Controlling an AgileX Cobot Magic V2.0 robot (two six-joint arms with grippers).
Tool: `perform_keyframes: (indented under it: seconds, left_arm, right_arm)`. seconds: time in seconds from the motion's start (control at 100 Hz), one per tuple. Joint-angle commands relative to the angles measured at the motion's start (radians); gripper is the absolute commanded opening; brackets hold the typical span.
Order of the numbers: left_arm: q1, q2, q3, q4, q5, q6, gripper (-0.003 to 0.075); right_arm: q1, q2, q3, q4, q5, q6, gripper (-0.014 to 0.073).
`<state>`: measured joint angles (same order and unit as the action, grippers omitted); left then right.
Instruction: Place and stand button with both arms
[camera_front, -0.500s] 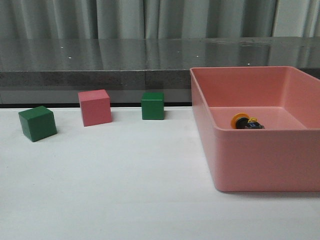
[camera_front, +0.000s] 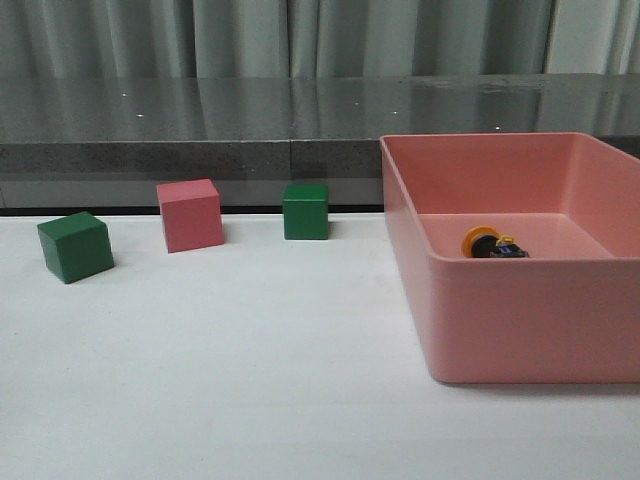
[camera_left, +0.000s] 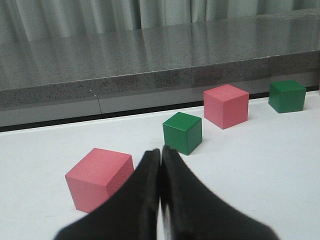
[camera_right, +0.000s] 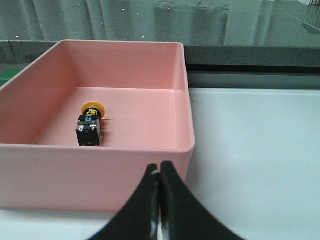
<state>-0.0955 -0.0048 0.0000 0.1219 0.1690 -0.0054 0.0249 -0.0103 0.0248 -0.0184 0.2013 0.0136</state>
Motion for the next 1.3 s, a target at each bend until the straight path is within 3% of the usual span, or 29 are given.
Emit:
perform_keyframes:
  seconds: [0.0,0.2,0.36,0.44,0.63,0.77,0.93,1.13,1.2,1.29]
  left_arm:
    - [0.0,-0.031,0.046,0.001,-0.078,-0.01,-0.002]
    - [0.0,-0.031,0.046,0.001,-0.078,-0.01,-0.002]
    - [0.0,-0.031,0.046,0.001,-0.078,-0.01,-0.002]
    - [0.0,-0.031,0.046,0.001,-0.078,-0.01,-0.002]
    - [0.0,-0.031,0.046,0.001,-0.078,-0.01,-0.002]
    - [0.0,-0.031,0.046,0.001,-0.078,-0.01,-0.0019]
    - [0.0,-0.031,0.046,0.001,-0.078,-0.01,-0.002]
    - [0.0,-0.031,0.046,0.001,-0.078,-0.01,-0.0019]
    - [0.0,-0.031,0.046,0.001,-0.078,-0.01,-0.002]
    - [0.0,-0.031,0.046,0.001,-0.078,-0.01,-0.002]
  right_arm:
    - [-0.006,-0.021,-0.013,-0.009,-0.12,0.0,-0.0076]
    - [-0.006,-0.021,-0.013,-0.006,-0.169,0.0,-0.0076]
    - [-0.004,-0.017,-0.057,0.018,-0.347,0.056,-0.0076]
    - [0.003,0.009,-0.172,0.018,-0.208,0.079,-0.0076]
    - [0.035,0.252,-0.547,0.035,0.296,0.059,-0.0076]
    - [0.061,0.509,-0.783,0.05,0.506,0.056,-0.0076]
    - [0.096,0.783,-0.921,0.081,0.525,-0.001,-0.0076]
    - [0.133,1.091,-0.986,0.084,0.382,-0.03,-0.0069]
    - [0.15,1.181,-1.01,0.086,0.381,-0.031,-0.0021]
    - [0.188,1.285,-1.036,0.086,0.378,-0.035,0.0126]
